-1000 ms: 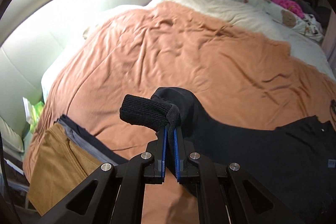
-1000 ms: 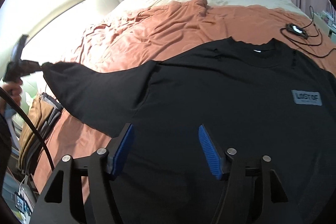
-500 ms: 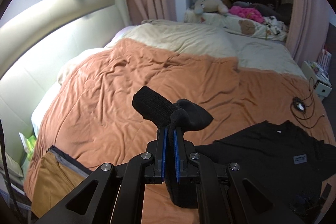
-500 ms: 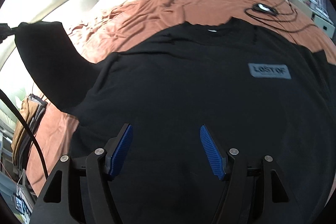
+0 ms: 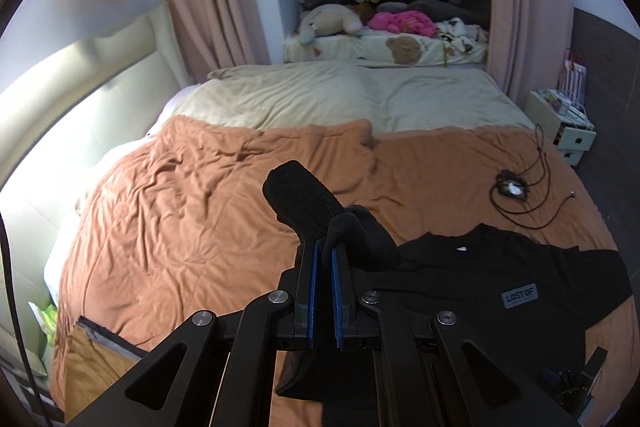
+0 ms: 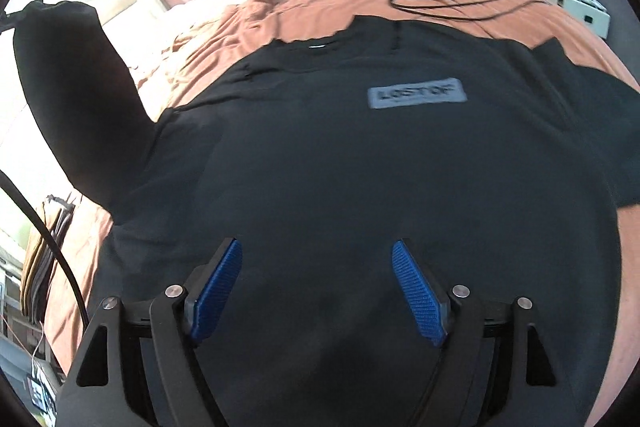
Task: Fold small clothes
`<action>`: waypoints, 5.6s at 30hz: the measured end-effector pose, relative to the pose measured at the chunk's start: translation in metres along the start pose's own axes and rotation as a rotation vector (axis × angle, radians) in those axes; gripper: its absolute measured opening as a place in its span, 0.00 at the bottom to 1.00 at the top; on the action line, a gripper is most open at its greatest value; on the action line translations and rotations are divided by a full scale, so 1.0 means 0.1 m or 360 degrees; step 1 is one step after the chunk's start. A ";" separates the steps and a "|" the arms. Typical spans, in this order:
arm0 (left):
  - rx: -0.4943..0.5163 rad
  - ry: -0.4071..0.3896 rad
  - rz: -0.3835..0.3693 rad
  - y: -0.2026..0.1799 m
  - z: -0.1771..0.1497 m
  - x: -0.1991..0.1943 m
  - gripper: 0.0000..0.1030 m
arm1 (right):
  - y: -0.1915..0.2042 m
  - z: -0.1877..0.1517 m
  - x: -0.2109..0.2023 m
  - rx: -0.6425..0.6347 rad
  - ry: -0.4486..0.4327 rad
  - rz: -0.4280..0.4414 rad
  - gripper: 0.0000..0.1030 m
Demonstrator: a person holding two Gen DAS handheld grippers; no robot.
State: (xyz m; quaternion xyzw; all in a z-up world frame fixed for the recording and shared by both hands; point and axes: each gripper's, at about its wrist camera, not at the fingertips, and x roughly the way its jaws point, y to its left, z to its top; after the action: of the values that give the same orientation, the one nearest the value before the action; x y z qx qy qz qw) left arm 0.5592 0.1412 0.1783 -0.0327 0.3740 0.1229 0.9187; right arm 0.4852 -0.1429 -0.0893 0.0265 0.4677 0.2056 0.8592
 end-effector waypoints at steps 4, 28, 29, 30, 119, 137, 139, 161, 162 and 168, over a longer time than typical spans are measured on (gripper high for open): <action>0.0055 0.0014 -0.0017 -0.35 0.06 0.00 0.07 | -0.25 -0.06 -0.10 0.0063 -0.0056 0.0035 0.75; 0.0215 0.0321 -0.0434 -1.90 -0.18 0.60 0.10 | -1.02 -0.11 -0.33 0.0342 -0.0155 0.0229 0.76; 0.0243 0.0343 -0.0485 -1.95 -0.22 0.62 0.18 | -1.02 -0.11 -0.33 0.0344 -0.0155 0.0235 0.76; 0.0266 0.0348 -0.0518 -1.98 -0.25 0.61 0.34 | -1.04 -0.11 -0.33 0.0345 -0.0155 0.0237 0.76; -0.0462 0.0366 -0.0467 0.55 -2.56 1.72 0.44 | 0.06 0.69 0.34 -0.0106 0.0043 -0.0655 0.56; -0.0367 0.0530 -0.0392 0.45 -2.71 1.99 0.36 | 0.81 0.71 1.17 -0.0576 0.0308 -0.0385 0.09; -0.0367 0.0560 -0.0396 0.45 -2.75 2.03 0.31 | 0.76 0.77 1.17 -0.0556 0.0288 -0.0409 0.06; -0.0384 0.0495 -0.0328 0.52 -2.69 1.98 0.28 | -0.48 0.84 0.44 0.0135 0.0089 -0.0577 0.65; -0.0386 0.0496 -0.0327 0.53 -2.69 1.99 0.28 | -0.49 0.83 0.47 0.0153 0.0090 -0.0552 0.65; -0.0372 0.0523 -0.0329 0.51 -2.70 2.04 0.28 | -0.91 0.86 0.54 0.0372 0.0101 -0.0377 0.65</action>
State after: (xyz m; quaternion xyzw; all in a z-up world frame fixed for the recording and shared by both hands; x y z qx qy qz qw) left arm 0.5037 0.1904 -0.1555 -0.1965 0.4964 0.0636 0.8432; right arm 0.6110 -0.1932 -0.1059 0.0643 0.5153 0.0479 0.8533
